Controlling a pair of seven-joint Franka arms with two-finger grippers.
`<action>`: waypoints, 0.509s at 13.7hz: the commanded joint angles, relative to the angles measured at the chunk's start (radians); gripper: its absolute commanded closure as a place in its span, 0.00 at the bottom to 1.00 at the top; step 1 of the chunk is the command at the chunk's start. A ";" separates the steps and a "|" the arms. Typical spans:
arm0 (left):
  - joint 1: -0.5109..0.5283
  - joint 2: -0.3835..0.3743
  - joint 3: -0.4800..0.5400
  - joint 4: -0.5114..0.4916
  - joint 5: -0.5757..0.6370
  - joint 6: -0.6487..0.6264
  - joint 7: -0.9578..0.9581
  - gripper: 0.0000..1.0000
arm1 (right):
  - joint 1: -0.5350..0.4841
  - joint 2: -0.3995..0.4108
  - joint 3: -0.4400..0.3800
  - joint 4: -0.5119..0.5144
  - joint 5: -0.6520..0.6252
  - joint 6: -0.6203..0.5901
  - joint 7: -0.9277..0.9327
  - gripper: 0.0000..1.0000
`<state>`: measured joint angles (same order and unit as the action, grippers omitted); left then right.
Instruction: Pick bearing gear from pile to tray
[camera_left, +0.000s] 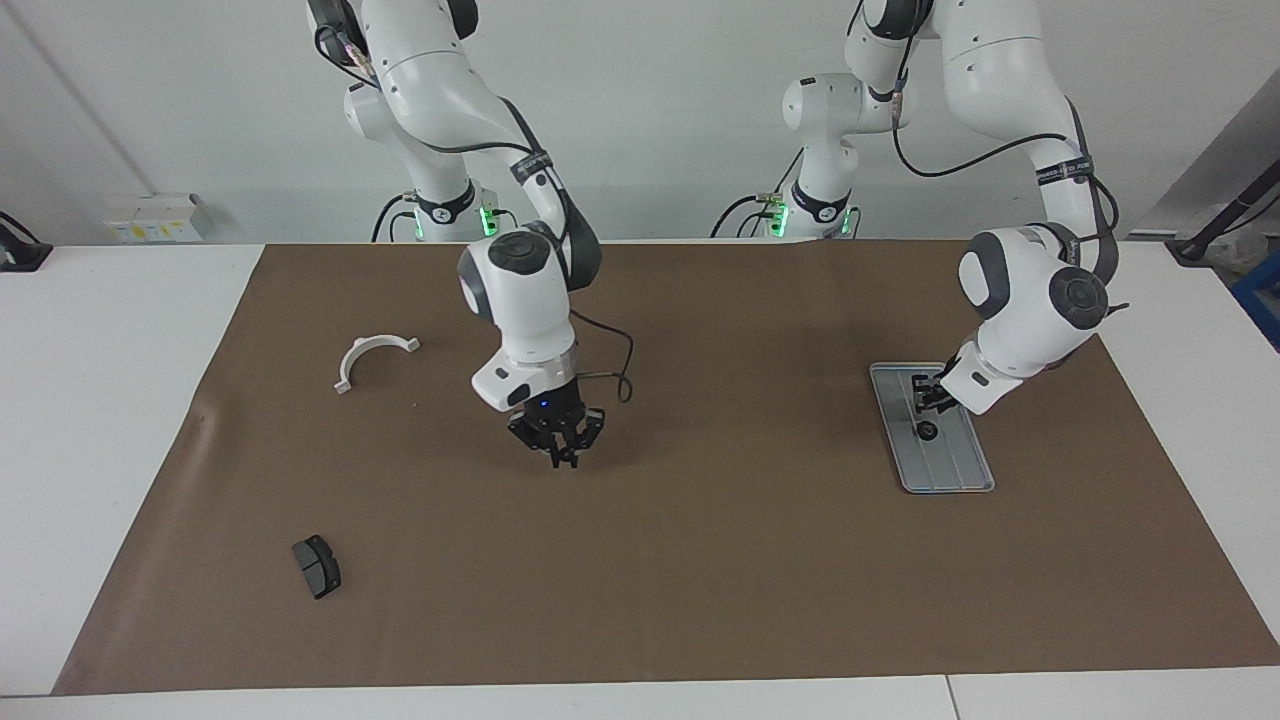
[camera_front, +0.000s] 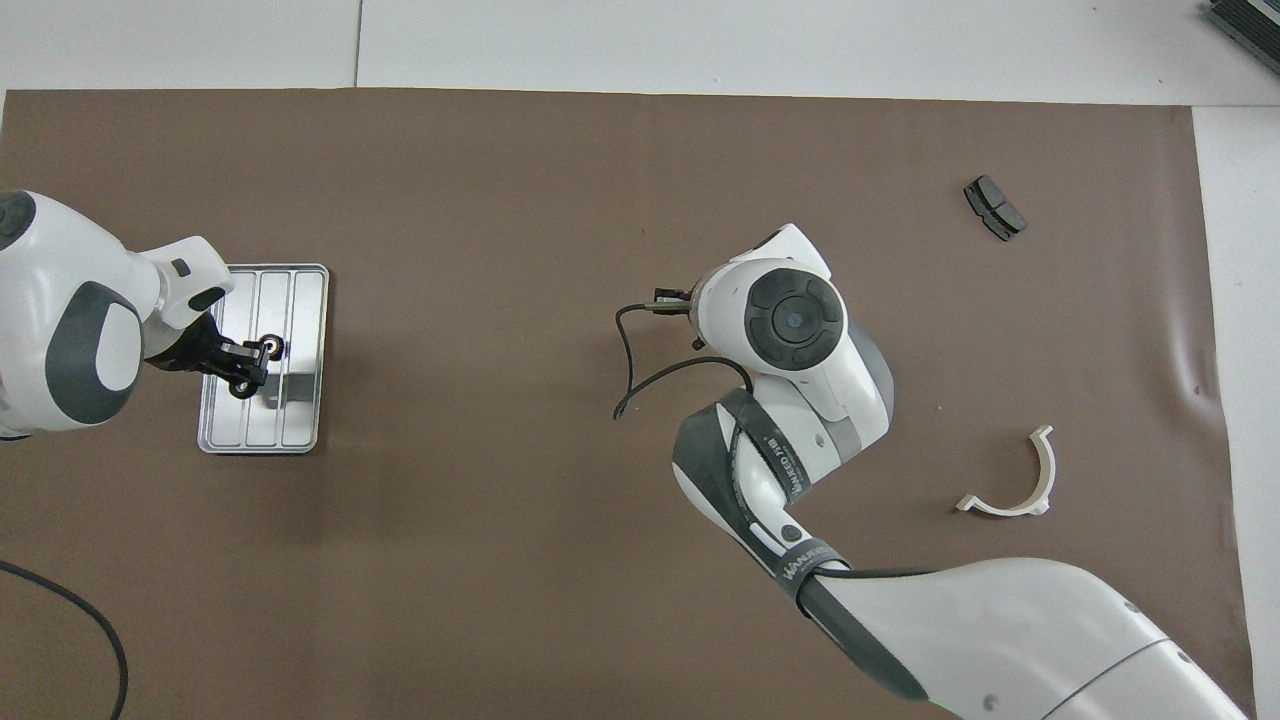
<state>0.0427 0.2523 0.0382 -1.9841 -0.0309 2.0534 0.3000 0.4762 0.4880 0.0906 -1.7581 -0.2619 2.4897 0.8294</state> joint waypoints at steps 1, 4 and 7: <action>-0.001 -0.027 -0.009 -0.021 0.000 0.060 0.002 0.00 | 0.027 0.046 -0.003 0.042 -0.031 -0.020 0.057 1.00; -0.045 -0.021 -0.020 0.034 -0.055 0.071 -0.134 0.00 | 0.039 0.047 -0.003 0.040 -0.043 -0.021 0.074 0.63; -0.211 -0.015 -0.018 0.059 -0.060 0.112 -0.423 0.00 | 0.036 0.047 -0.005 0.042 -0.042 -0.021 0.089 0.00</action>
<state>-0.0635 0.2446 0.0095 -1.9289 -0.0828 2.1296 0.0395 0.5165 0.5244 0.0895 -1.7430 -0.2711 2.4891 0.8753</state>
